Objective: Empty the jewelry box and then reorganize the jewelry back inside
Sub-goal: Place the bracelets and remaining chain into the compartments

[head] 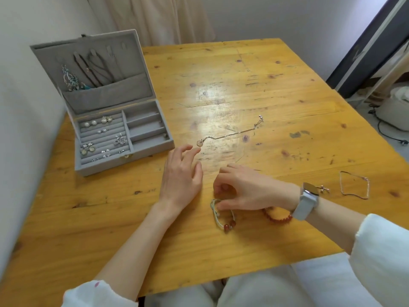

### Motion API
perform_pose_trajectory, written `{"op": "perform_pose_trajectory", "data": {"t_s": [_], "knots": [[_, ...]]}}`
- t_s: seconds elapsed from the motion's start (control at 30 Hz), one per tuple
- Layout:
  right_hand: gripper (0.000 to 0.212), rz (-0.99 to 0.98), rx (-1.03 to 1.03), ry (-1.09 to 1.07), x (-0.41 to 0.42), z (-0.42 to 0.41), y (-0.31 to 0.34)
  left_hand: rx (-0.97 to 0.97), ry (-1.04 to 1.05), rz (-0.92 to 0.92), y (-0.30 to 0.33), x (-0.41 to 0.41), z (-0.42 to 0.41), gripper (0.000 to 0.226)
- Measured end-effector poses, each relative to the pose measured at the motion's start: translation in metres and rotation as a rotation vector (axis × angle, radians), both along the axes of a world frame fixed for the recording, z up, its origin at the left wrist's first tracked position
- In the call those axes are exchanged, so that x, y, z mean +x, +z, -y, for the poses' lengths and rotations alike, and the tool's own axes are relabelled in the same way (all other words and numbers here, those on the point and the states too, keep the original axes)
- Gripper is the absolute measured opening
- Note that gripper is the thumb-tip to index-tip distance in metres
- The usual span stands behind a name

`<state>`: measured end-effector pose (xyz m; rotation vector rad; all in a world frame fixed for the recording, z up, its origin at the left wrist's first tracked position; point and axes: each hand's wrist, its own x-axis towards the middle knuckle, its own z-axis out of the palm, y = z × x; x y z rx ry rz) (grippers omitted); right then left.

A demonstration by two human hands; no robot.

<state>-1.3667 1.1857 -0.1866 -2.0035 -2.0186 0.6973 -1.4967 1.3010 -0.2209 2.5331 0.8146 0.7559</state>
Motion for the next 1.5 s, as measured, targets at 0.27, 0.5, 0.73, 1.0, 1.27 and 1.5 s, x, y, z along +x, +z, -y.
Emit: {"op": "perform_pose_trajectory", "data": {"t_s": [0.27, 0.5, 0.73, 1.0, 1.27, 1.5], "knots": [[0.006, -0.255, -0.017, -0.094, 0.007, -0.014, 0.012, -0.369, -0.003, 0.174, 0.014, -0.005, -0.003, 0.024], [0.015, -0.673, 0.348, -0.224, 0.0, -0.079, 0.06, -1.333, -0.109, 0.52, 0.049, -0.008, -0.036, 0.043], [0.014, -0.683, 0.469, -0.381, -0.008, -0.157, 0.065, -1.346, -0.011, 0.622, 0.072, -0.024, -0.089, 0.017], [0.012, -0.666, 0.413, -0.562, -0.016, -0.221, 0.04, -0.749, 0.368, 0.378, 0.073, -0.023, -0.159, 0.011], [0.015, -0.062, 0.416, -0.444, -0.014, -0.251, 0.003, 0.002, 0.443, -0.276, 0.052, -0.009, -0.184, 0.021], [0.024, 0.031, 0.471, -0.412, -0.012, -0.238, 0.007, 0.139, 0.383, -0.323, 0.05, -0.013, -0.18, 0.033]]}}
